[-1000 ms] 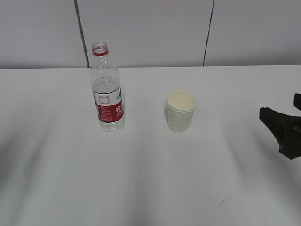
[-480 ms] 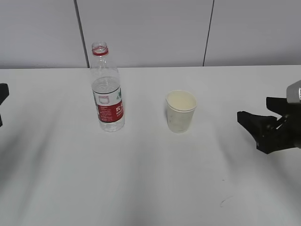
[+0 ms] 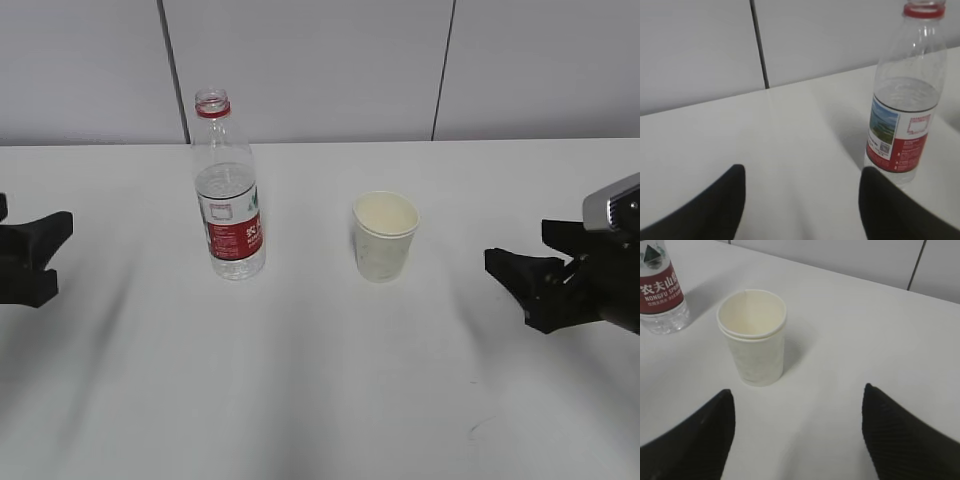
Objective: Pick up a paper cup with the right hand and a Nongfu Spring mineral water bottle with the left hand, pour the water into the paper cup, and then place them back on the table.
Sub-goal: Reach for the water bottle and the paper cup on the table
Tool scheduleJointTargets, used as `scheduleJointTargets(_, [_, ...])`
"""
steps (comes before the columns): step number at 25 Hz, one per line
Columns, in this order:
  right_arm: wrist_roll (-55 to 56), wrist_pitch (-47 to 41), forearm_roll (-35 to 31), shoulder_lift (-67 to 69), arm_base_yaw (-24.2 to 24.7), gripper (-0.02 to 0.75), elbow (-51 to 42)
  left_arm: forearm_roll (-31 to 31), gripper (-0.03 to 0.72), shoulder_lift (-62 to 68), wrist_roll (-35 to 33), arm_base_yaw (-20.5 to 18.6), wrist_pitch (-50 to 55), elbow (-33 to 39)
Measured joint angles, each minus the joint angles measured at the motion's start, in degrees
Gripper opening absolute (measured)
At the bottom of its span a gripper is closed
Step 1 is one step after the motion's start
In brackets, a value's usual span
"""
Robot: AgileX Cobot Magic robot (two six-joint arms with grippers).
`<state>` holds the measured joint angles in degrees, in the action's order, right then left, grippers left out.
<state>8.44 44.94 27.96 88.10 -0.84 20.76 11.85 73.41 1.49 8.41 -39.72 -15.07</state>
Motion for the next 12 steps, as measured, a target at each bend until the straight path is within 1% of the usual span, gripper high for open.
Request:
scheduleJointTargets(5, [0.00, 5.96, 1.20, 2.33, 0.00, 0.587, 0.13, 2.58, 0.446, 2.88, 1.25, 0.00, -2.75, 0.00])
scheduleJointTargets(8, [-0.11, 7.11, 2.56, 2.72, 0.00, 0.587, 0.25, 3.81, 0.446, 3.93, 3.22, 0.10, -3.45, -0.52])
scheduleJointTargets(10, [-0.11, 7.76, 3.12, 3.08, 0.00, 0.587, 0.25, 5.71, 0.446, 4.94, 5.08, 0.10, -3.45, -0.98])
scheduleJointTargets(12, [-0.11, 8.15, 3.36, 3.78, 0.00, 0.587, 0.61, 8.88, 0.446, 5.94, 7.54, 0.10, -2.98, -1.90])
